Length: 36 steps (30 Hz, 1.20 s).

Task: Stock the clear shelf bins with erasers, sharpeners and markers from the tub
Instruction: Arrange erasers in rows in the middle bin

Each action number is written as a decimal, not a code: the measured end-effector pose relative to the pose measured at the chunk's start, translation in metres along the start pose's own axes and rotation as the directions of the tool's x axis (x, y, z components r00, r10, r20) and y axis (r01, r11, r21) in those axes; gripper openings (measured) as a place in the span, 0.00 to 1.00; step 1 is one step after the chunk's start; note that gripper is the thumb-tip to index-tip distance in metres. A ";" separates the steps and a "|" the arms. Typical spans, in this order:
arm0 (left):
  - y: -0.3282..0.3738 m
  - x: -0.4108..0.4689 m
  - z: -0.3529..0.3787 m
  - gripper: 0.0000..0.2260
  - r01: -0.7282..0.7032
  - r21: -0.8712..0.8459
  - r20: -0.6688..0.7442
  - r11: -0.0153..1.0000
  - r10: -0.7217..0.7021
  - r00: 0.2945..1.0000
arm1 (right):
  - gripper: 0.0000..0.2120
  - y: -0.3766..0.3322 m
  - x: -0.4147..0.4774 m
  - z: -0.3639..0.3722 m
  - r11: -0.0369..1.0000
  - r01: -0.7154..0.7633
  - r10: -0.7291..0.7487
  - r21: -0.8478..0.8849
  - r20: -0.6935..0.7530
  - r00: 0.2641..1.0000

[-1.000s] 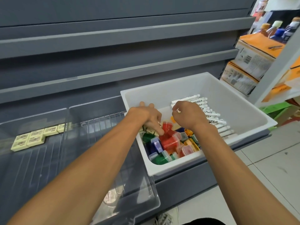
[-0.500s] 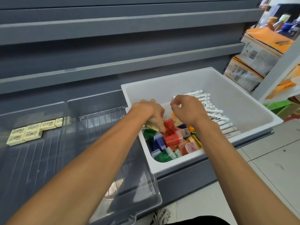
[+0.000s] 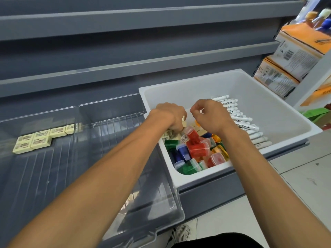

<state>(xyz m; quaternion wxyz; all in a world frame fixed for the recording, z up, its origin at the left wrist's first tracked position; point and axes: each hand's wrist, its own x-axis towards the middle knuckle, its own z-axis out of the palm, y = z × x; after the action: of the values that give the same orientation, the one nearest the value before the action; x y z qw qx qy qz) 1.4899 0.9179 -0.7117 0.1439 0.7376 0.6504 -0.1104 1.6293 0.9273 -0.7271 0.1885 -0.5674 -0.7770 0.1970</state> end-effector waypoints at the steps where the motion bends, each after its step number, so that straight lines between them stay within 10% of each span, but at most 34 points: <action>1: -0.001 0.000 0.001 0.18 0.002 0.015 -0.001 1.000 -0.002 1.000 | 0.11 0.001 0.000 0.000 1.000 0.000 0.000 0.001 0.003 1.000; 13: -0.012 -0.035 -0.009 0.09 -0.170 -0.374 -0.513 0.912 -0.051 0.857 | 0.09 -0.011 -0.029 -0.022 0.963 0.062 -0.018 0.263 -0.166 0.986; 17: -0.026 -0.073 -0.014 0.05 -0.420 -0.834 -0.512 0.358 -0.217 0.831 | 0.10 -0.029 -0.042 -0.032 0.929 0.081 -0.006 0.362 -0.204 0.979; 24: -0.061 -0.155 -0.003 0.03 -0.448 -0.812 -0.316 -0.376 -0.363 0.877 | 0.09 -0.099 -0.065 -0.031 0.841 0.149 -0.058 0.521 -0.186 0.981; 36: -0.166 -0.283 0.076 0.12 -0.460 -0.761 -0.156 -0.458 -0.559 0.815 | 0.05 -0.227 -0.112 0.071 0.746 0.302 -0.367 0.594 -0.013 0.930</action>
<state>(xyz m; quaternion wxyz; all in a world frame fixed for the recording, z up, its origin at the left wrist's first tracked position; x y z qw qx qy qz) 1.2903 0.6469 -0.6953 0.4888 0.1874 0.4571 0.7191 1.4416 0.7508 -0.6769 0.3452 -0.3217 -0.7757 0.4191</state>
